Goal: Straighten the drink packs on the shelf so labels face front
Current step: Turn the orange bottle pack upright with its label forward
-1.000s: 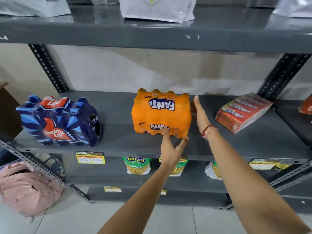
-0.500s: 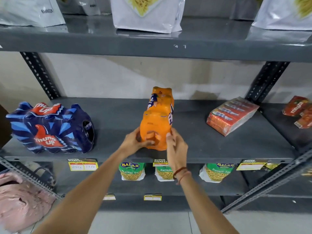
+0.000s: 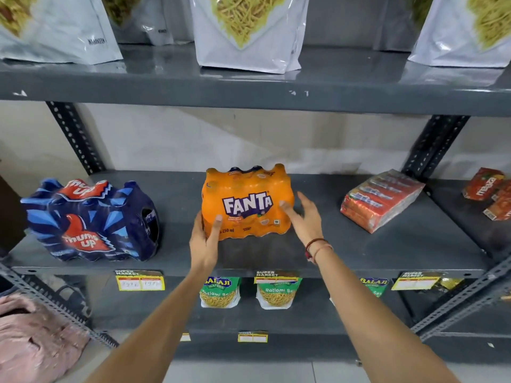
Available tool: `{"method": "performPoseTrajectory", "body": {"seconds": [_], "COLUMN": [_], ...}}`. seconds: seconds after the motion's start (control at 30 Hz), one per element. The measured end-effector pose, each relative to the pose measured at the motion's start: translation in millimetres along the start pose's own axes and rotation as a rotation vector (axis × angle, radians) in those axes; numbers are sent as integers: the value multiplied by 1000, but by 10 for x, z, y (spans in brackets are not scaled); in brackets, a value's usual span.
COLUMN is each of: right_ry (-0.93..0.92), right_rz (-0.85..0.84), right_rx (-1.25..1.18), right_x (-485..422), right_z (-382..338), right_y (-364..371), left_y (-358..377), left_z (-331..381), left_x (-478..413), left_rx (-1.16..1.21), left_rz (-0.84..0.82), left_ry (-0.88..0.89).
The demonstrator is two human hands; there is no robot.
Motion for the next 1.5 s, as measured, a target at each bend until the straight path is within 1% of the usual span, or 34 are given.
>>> {"method": "performPoseTrajectory", "body": {"seconds": [0.07, 0.1, 0.17, 0.3, 0.6, 0.73, 0.9, 1.33, 1.4, 1.43, 1.5], "right_ry": [77, 107, 130, 96, 9, -4, -20, -22, -15, -16, -26], "right_rz": [-144, -160, -120, -73, 4, 34, 62, 98, 97, 94, 100], "right_rx": [-70, -95, -112, -49, 2, 4, 23, -6, -23, -40, -81], "right_x": [-41, -41, -41, 42, 374, 515, 656, 791, 788, 793, 806], "right_z": [-8, -9, 25, 89, 142, 151, 168, 158, 154, 147, 147], "right_y": [87, 126, 166, 176, 189, 217, 238, 297, 290, 283, 225], "left_y": [-24, -53, -119, -226, -355, -409, -510, -636, -628, -625, -568], "left_z": [-24, -25, -20, -14, -133, -159, -205, -231, -243, -251, -234], "left_x": [-64, -106, -186, -278, -145, -68, 40, 93, 103, 127, 275], "left_rx": [-66, -112, -196, -304, -334, -348, -381, -406, -380, -374, -366], "left_rz": [-44, -61, -101, -171, -176, -190, -189, -226, -201, -157, 7], "left_ry": [-27, -49, -62, -57, 19, 19, 62, 37, 45, 65, 121]}}
Point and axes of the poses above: each hand's wrist, its own x-axis away from the middle knuckle, its own y-axis out of the palm, z = x × y, the point moved 2 cm from there along -x, towards the middle knuckle, and after that the axes turned 5 degrees about -y, right-handed, at the moved point
